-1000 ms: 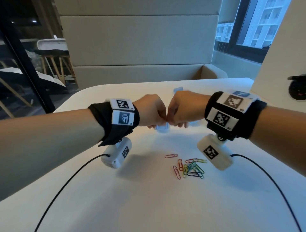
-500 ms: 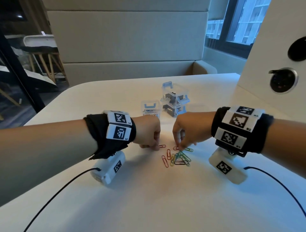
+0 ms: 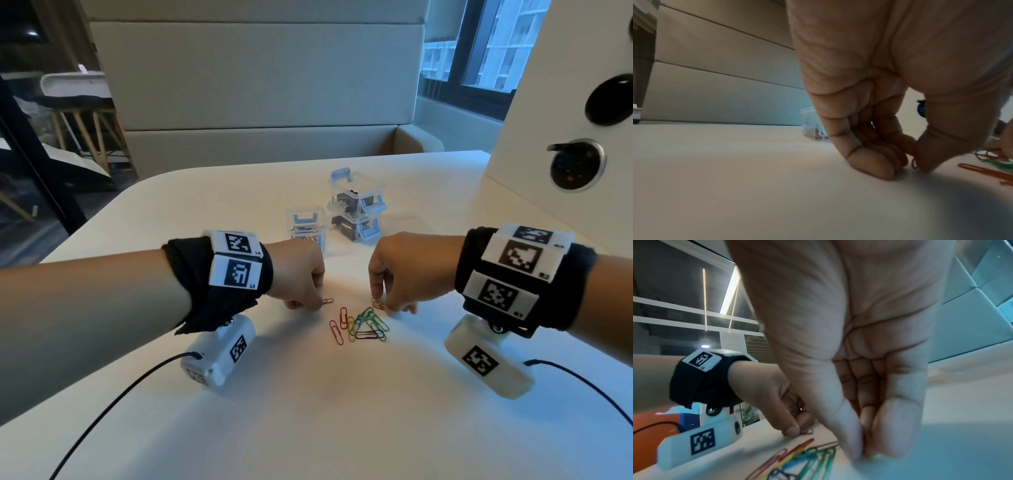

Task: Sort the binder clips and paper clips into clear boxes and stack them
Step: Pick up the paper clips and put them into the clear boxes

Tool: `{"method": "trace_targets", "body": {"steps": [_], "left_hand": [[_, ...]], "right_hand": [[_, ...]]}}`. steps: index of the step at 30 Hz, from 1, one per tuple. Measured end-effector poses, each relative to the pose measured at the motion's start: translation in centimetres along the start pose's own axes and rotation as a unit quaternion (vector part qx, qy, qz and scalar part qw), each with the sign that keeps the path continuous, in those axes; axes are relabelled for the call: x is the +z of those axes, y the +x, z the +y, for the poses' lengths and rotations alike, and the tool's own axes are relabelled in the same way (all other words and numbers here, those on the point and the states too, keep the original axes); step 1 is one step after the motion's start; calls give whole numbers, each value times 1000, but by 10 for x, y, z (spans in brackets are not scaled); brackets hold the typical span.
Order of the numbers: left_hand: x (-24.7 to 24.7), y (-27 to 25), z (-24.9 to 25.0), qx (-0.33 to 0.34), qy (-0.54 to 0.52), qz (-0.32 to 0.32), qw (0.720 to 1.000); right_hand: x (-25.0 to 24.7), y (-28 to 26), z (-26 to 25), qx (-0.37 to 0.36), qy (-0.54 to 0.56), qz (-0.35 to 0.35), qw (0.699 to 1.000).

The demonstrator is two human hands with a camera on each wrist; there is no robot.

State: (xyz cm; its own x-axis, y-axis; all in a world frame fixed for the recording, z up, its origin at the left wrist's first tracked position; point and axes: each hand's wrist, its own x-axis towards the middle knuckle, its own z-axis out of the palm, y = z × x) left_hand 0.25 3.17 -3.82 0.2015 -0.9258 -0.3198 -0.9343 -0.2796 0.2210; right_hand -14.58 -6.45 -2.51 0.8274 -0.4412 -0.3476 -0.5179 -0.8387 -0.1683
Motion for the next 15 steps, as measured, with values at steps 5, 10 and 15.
{"method": "trace_targets", "body": {"steps": [5, 10, 15], "left_hand": [[-1, -1, 0, 0, -12, 3, 1000], [-1, -4, 1, 1, -40, -4, 999], [-2, -6, -1, 3, -46, -8, 999]], "right_hand": [[2, 1, -3, 20, -15, -2, 1000], [1, 4, -6, 36, -30, -25, 999], [1, 6, -10, 27, -43, -20, 999]]}}
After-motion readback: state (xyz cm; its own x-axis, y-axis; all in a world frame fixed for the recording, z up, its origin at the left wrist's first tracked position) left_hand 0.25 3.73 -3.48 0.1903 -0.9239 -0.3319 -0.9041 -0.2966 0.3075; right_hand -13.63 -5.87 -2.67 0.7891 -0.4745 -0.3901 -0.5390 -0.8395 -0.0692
